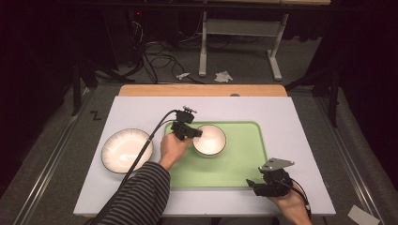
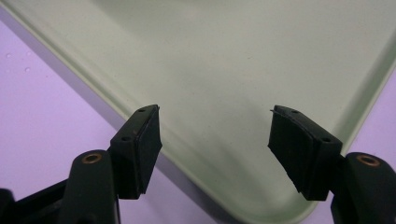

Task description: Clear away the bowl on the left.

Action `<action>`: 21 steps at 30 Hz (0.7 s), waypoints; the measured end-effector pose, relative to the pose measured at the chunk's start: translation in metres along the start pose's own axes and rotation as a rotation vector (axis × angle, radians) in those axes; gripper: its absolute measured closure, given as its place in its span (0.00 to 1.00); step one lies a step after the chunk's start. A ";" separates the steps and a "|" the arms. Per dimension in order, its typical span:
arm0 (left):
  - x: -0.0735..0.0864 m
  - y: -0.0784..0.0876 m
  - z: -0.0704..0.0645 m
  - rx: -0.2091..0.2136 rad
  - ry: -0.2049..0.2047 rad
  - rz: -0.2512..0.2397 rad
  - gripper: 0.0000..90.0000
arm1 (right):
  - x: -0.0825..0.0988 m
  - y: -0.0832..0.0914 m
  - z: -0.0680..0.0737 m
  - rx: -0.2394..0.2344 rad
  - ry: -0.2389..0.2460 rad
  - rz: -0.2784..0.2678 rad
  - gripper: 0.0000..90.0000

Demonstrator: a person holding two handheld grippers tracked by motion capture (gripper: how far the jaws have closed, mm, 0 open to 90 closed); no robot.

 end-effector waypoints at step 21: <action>0.005 -0.017 0.001 -0.010 0.015 -0.015 0.89 | 0.001 0.001 0.001 -0.004 -0.001 -0.003 0.40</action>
Point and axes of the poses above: each handheld gripper's, and its own axes: y roughly backward along the jaws, x roughly out of its underside, z roughly to its left, the point moved 2 cm from there along -y, roughly forward along the jaws, and after that the axes turned 11 degrees about -x, right-handed, at the moved point
